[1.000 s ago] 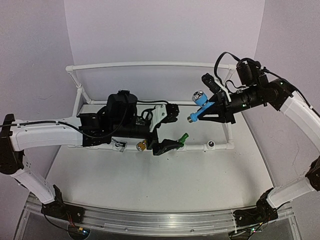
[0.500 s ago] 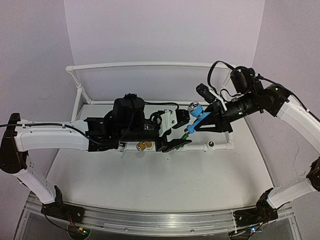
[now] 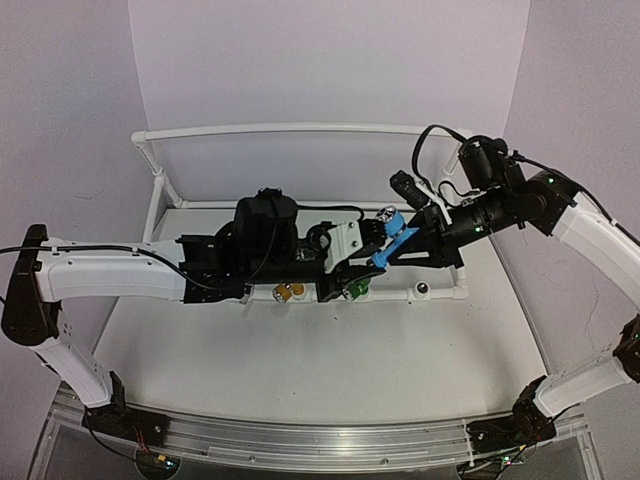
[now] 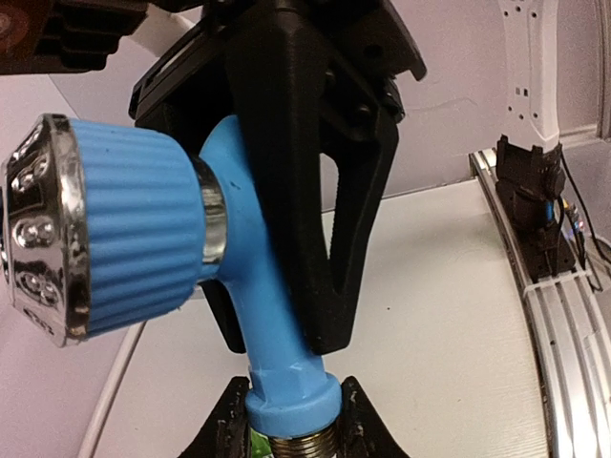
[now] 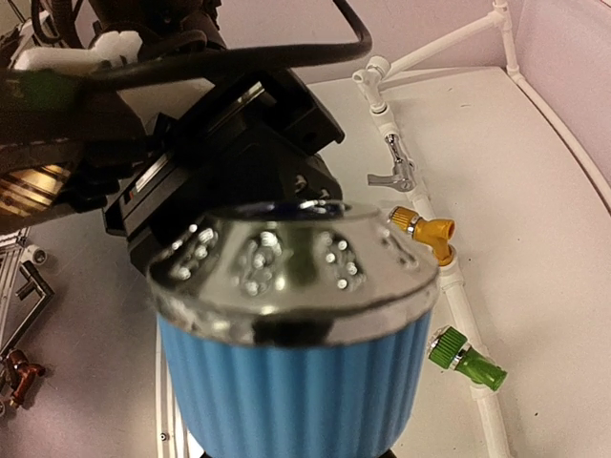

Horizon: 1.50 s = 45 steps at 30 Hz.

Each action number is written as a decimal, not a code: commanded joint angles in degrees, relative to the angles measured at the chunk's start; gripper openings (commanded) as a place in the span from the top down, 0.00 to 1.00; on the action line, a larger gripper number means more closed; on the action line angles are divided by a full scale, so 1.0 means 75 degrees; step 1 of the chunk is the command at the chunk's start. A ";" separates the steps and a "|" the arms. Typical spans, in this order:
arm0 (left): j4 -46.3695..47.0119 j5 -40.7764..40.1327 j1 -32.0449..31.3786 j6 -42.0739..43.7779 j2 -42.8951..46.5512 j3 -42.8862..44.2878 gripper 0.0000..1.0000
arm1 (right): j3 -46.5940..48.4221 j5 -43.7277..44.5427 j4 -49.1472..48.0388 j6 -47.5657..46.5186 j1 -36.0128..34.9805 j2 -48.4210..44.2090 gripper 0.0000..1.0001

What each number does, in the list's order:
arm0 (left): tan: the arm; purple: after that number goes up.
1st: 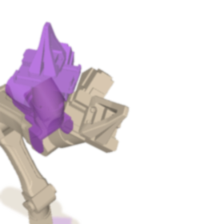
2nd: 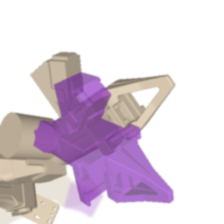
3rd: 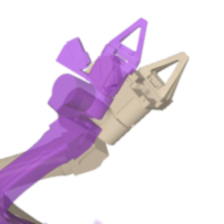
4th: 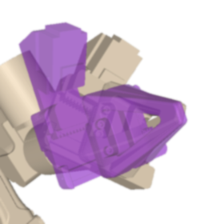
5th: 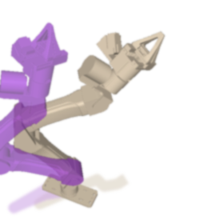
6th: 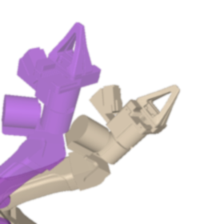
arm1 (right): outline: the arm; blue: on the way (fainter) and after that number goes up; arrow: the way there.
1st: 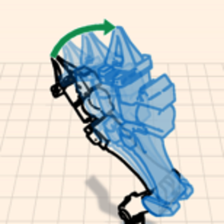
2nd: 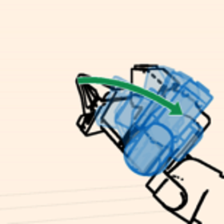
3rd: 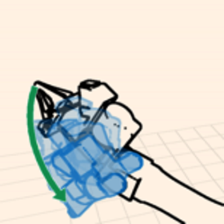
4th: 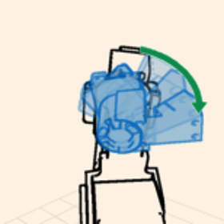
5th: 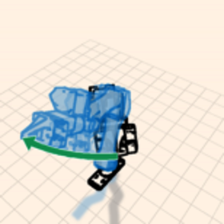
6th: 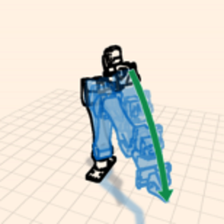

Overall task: Install the water faucets
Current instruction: Pass from the right arm to the left, then pass from the left arm to the right

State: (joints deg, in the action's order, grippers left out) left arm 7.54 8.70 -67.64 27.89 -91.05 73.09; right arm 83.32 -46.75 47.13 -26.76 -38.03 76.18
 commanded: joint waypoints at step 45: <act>-0.0819 0.0648 -0.0058 0.0483 -0.0080 0.0504 1.00 | 0.1540 0.0403 0.2360 -0.0989 -0.0402 0.0893 0.67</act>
State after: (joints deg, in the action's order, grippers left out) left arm -0.12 13.74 -67.72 30.29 -91.29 73.52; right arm 92.90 -42.90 65.93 -35.71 -40.71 82.52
